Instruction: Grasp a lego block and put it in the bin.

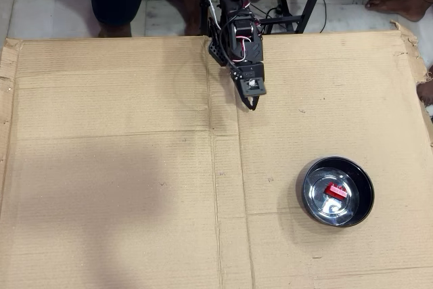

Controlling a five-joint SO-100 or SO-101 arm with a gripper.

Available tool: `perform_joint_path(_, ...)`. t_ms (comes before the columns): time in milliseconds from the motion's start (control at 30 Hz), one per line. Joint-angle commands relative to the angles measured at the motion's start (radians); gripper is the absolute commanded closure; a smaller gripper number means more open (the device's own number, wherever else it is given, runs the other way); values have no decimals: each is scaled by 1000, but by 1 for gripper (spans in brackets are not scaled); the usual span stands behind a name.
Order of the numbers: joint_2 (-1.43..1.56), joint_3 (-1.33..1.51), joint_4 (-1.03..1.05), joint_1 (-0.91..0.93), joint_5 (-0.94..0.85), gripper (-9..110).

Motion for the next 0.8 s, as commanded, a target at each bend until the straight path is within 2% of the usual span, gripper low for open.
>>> perform_joint_path(0,18,11,-9,6,-244,101)
perform_joint_path(433,18,11,3,6,-1005,101)
perform_joint_path(567,18,11,3,6,-1115,101)
perform_joint_path(767,18,11,18,6,-1134,101)
